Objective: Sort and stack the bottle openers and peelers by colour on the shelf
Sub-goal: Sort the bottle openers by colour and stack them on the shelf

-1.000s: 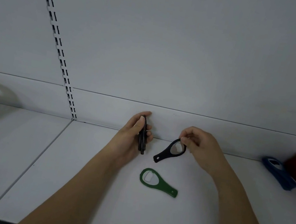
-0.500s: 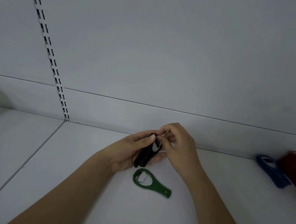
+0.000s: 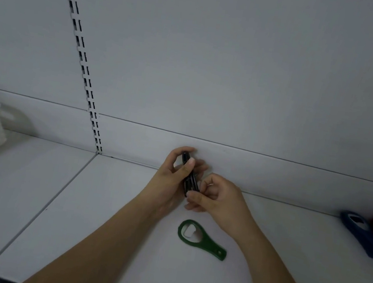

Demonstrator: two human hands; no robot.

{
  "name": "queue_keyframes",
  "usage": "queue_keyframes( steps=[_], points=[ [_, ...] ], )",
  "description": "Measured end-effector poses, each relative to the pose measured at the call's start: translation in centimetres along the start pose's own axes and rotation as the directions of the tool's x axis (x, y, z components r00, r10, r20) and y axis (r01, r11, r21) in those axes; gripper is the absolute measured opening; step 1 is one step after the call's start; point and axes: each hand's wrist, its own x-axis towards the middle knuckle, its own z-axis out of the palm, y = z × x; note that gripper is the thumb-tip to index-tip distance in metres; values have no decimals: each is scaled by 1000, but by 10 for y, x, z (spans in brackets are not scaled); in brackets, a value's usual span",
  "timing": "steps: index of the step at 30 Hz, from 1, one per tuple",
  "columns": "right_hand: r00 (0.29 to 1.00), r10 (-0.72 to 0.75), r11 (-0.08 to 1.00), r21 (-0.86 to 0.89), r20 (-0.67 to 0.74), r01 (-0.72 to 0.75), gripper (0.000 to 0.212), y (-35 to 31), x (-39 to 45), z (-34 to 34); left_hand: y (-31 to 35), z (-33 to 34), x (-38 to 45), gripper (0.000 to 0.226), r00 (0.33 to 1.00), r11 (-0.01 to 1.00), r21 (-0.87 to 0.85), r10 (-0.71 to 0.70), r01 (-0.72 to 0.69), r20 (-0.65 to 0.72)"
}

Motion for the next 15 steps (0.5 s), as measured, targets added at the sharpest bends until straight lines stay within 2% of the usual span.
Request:
queue_keyframes(
  steps=[4,7,10,12,15],
  points=[
    [999,-1,1000,0,-50,1,27,5,1,6,-4,0,4,33,999,1000,-21,-18,17,-37],
    [997,-21,999,-30,-71,18,27,8,3,6,-6,6,7,19,989,997,-35,-74,70,-125],
    [998,-9,1000,6,-58,10,27,7,3,5,-8,11,11,25,980,996,71,-40,55,-194],
    [998,-12,1000,-17,-68,10,27,8,3,5,-11,9,11,29,981,987,155,-5,35,-192],
    [997,-21,997,-81,-74,15,30,6,0,1,-12,10,13,37,987,983,179,-10,39,-161]
  ],
)
